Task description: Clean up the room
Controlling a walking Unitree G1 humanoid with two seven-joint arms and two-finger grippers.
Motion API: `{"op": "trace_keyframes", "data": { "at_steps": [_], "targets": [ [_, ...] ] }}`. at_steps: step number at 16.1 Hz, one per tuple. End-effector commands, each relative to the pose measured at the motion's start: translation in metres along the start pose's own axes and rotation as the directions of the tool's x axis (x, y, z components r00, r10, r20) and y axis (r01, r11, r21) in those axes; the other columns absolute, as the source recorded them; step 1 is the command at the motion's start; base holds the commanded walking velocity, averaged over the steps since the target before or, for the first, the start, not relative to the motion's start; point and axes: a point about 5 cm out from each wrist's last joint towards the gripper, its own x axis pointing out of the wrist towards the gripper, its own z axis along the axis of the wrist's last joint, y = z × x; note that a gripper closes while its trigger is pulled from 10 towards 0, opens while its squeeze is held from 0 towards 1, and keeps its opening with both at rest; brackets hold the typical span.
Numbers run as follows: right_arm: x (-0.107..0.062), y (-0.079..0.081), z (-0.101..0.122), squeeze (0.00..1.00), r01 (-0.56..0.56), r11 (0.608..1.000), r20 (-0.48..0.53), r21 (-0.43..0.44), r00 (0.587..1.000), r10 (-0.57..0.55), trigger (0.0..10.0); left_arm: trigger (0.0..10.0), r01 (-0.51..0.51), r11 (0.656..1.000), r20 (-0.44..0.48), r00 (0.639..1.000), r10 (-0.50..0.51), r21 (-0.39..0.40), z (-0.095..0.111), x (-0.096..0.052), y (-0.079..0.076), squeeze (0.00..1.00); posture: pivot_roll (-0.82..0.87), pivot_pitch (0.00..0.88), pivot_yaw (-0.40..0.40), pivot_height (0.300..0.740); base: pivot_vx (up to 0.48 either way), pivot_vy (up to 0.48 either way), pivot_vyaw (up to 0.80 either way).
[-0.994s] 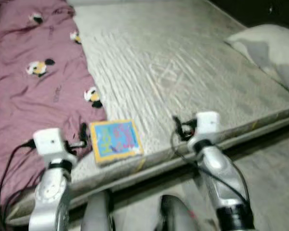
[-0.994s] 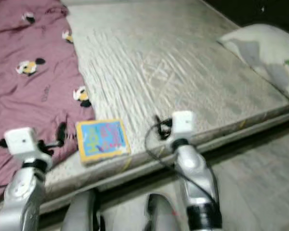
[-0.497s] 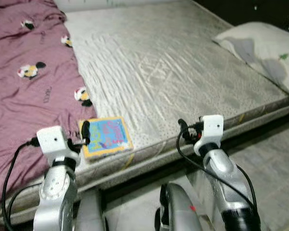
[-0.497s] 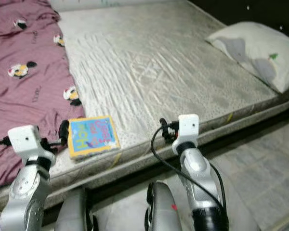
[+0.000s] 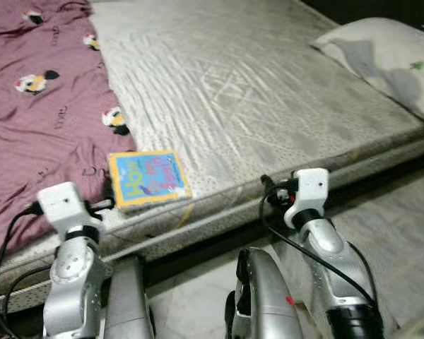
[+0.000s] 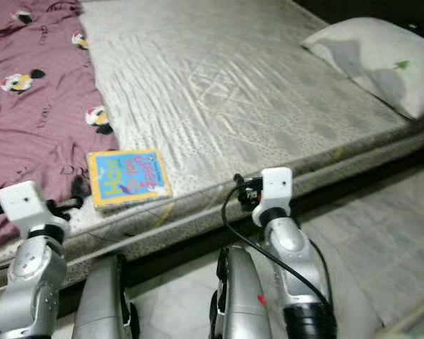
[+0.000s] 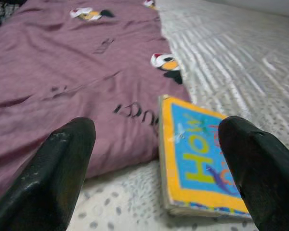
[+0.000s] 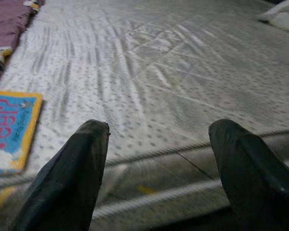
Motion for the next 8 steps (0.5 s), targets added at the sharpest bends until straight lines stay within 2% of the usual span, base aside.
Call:
{"op": "trace_keyframes", "data": {
  "at_steps": [1, 4, 6, 8],
  "targets": [
    [-0.006, -0.014, 0.000, 0.00, 0.040, 0.999, -0.011, -0.003, 0.999, -0.040, 10.0, 10.0, -0.031, 1.000, -0.012, 0.999, 0.031, -0.002, -0.002, 0.002, 0.004, 0.00, -0.06, 0.173, -0.063, 0.535, 0.000, 0.000, 0.00],
    [-0.018, -0.028, -0.002, 0.00, 0.062, 0.997, -0.027, -0.043, 0.998, -0.063, 10.0, 10.0, -0.070, 0.998, -0.016, 0.997, 0.070, -0.001, -0.004, 0.009, 0.009, 0.00, -0.08, 0.194, -0.081, 0.535, 0.000, 0.000, 0.00],
    [-0.029, -0.037, -0.001, 0.00, 0.078, 0.995, -0.038, -0.062, 0.996, -0.080, 10.0, 10.0, -0.101, 0.995, -0.016, 0.995, 0.101, -0.003, -0.007, 0.020, 0.013, 0.00, -0.10, 0.217, -0.089, 0.535, 0.000, 0.000, 0.00],
    [-0.031, -0.038, 0.000, 0.00, 0.081, 0.995, -0.039, -0.067, 0.996, -0.083, 10.0, 10.0, -0.106, 0.994, -0.018, 0.994, 0.106, -0.003, -0.007, 0.024, 0.013, 0.00, -0.10, 0.220, -0.090, 0.535, 0.000, 0.000, 0.00]
  ]
}}
